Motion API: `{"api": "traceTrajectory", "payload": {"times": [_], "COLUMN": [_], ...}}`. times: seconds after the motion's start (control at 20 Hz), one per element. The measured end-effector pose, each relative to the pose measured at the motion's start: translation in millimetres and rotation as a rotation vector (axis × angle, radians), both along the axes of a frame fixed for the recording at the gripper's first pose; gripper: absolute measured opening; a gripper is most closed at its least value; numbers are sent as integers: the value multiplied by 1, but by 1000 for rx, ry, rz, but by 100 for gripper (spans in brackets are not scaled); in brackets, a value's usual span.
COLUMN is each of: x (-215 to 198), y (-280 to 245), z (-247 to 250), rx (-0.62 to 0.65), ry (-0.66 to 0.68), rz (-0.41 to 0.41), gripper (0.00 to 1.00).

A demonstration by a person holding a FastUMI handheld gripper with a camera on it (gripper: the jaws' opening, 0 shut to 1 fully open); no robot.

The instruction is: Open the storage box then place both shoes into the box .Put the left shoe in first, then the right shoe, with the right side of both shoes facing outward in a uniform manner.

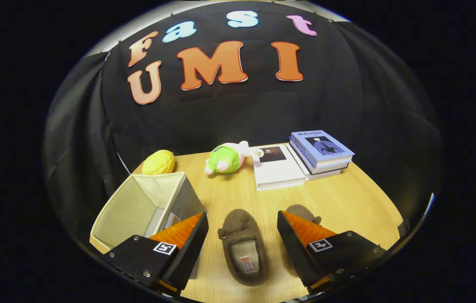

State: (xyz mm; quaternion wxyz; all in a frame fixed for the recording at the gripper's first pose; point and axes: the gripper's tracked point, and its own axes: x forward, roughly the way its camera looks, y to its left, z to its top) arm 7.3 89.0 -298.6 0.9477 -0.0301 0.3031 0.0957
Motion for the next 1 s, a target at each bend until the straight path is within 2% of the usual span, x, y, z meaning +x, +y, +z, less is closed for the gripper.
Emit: {"api": "traceTrajectory", "payload": {"times": [0.1, 0.5, 0.6, 0.65, 0.75, 0.9, 1.0], "x": [-6, -19, -21, -20, -19, -21, -20], "y": [-7, -15, -20, -22, -23, -27, -33], "z": [-15, -76, -89, -96, -107, -123, -127], "rx": [-6, -33, -43, -48, -50, -75, -84], "ry": [28, 156, 184, 198, 222, 267, 271], "rz": [-1, 11, -4, -12, -23, -29, -62], "gripper": [96, 75, 68, 59, 48, 40, 28]}}
